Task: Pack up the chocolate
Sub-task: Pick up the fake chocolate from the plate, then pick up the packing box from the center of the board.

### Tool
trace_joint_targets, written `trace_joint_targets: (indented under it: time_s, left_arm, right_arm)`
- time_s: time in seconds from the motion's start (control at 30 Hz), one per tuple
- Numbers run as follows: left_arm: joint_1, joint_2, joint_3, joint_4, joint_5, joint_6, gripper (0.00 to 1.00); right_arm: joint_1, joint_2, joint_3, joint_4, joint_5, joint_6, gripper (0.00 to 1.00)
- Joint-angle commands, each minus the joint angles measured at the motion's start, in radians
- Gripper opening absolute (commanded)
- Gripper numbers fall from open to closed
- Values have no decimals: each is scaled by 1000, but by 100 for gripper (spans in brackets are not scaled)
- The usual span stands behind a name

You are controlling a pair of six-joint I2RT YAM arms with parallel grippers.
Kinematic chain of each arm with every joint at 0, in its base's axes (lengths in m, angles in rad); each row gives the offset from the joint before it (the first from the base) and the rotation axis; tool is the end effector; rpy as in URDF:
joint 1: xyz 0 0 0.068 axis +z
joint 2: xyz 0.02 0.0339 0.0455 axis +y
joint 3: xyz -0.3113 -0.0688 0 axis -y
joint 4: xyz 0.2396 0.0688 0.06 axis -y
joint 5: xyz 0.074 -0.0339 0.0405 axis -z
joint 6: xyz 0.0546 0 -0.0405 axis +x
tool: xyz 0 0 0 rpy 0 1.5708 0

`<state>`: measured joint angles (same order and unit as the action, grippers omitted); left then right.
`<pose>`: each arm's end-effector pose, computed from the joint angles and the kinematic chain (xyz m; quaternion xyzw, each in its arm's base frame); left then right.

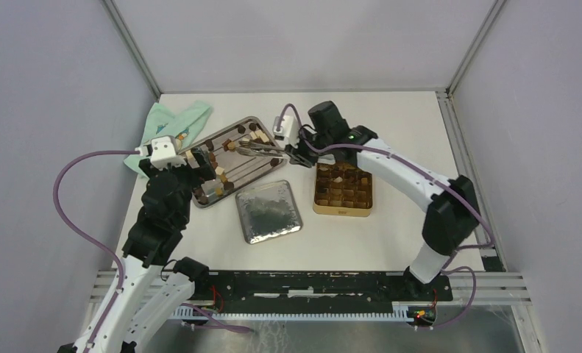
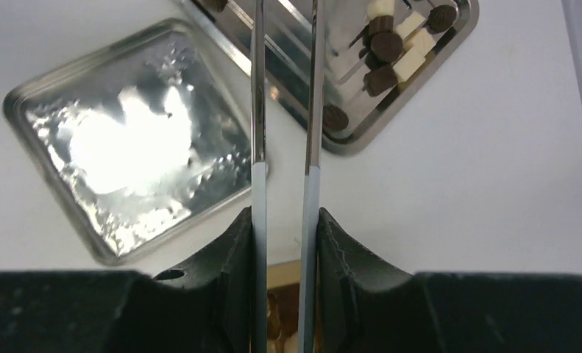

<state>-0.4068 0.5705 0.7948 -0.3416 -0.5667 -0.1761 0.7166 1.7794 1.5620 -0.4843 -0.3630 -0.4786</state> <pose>0.1011 -0.0117 0.3794 -0.1019 0.7342 0.0168 0.6711 0.3091 0.2950 0.3442 -0.5648 0.6948 0.2117 0.3917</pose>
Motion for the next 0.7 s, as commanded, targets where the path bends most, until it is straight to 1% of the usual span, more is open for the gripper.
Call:
trace_joint_targets:
  time_s: [0.0,0.2,0.3,0.37,0.47,0.53,0.6,0.67]
  left_arm:
    - [6,6,-4,36,14,33,100]
    - [5,24,-5,39,49,35,100]
    - [5,40,-9,45,102,36,100]
    - [6,52,-12,53,166,35,100]
    - [6,99,-3,63,325,-16,100]
    - [5,160,21,54,496,-94,99]
    - [6,237,29,72,681,-208,93]
    - [0,297,5,139,827,-345,85]
  right_arm:
    - [-50,-237,-216,82,-107,-78,0]
    - [-218,-488,-452,73,-206,-115,0]
    - [-294,-611,-587,88,-251,-117,0]
    - [-352,-686,-664,106,-280,-109,0]
    - [-477,-775,-764,130,-372,-83,0]
    - [-560,-807,-800,130,-417,-65,0]
    - [-630,-828,-807,116,-441,-53,0]
    - [-684,-840,-818,123,-437,-23,0]
